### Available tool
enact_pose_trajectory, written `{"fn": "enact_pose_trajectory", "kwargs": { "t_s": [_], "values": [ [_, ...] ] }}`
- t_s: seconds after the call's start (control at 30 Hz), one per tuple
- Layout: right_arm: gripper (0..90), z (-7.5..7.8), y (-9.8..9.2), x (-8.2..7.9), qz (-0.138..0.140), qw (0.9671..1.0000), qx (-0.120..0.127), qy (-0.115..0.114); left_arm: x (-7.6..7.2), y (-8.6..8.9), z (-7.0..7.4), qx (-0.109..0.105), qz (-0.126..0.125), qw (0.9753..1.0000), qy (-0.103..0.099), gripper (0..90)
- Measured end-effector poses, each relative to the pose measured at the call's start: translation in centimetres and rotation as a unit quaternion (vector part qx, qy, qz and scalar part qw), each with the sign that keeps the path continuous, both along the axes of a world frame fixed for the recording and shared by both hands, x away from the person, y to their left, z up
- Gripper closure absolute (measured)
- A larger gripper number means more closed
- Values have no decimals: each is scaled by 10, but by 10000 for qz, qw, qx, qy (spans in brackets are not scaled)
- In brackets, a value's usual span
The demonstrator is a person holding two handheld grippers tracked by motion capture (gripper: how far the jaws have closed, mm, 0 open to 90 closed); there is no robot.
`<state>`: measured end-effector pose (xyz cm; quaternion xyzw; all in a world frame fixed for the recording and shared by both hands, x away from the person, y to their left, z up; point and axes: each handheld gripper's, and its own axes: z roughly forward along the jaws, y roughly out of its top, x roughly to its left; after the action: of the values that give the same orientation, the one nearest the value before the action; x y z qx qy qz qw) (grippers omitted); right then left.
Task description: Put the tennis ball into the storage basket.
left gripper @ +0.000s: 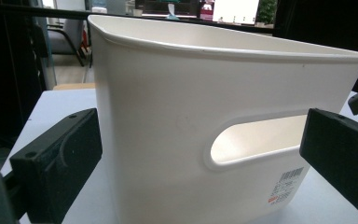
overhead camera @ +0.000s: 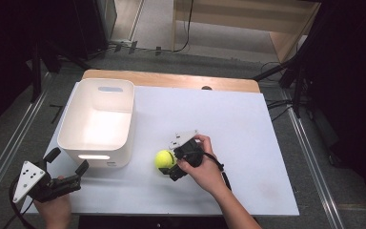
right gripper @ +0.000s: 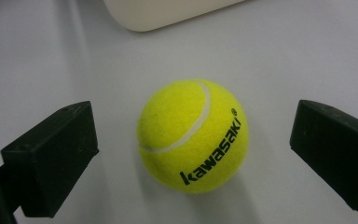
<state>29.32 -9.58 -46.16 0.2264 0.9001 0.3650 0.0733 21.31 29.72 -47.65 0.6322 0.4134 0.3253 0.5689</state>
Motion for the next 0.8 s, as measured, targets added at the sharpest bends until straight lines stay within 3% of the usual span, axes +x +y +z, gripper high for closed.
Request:
{"fn": "enact_pose_trajectory", "kwargs": {
  "t_s": [0.37,0.4,0.43,0.8],
  "values": [
    [0,-8,7,5,58,9999,-74,109,0,0,0,2,-16,10000,-10,0],
    [88,-10,9,5,19,9999,-75,89,0,0,0,1,-17,10000,-10,0],
    [99,-11,9,6,23,9999,-52,95,0,0,0,-5,-16,10000,-12,0],
    [126,-19,18,9,83,9996,-194,197,0,0,0,-11,-19,10000,-9,0]
  ]
}}
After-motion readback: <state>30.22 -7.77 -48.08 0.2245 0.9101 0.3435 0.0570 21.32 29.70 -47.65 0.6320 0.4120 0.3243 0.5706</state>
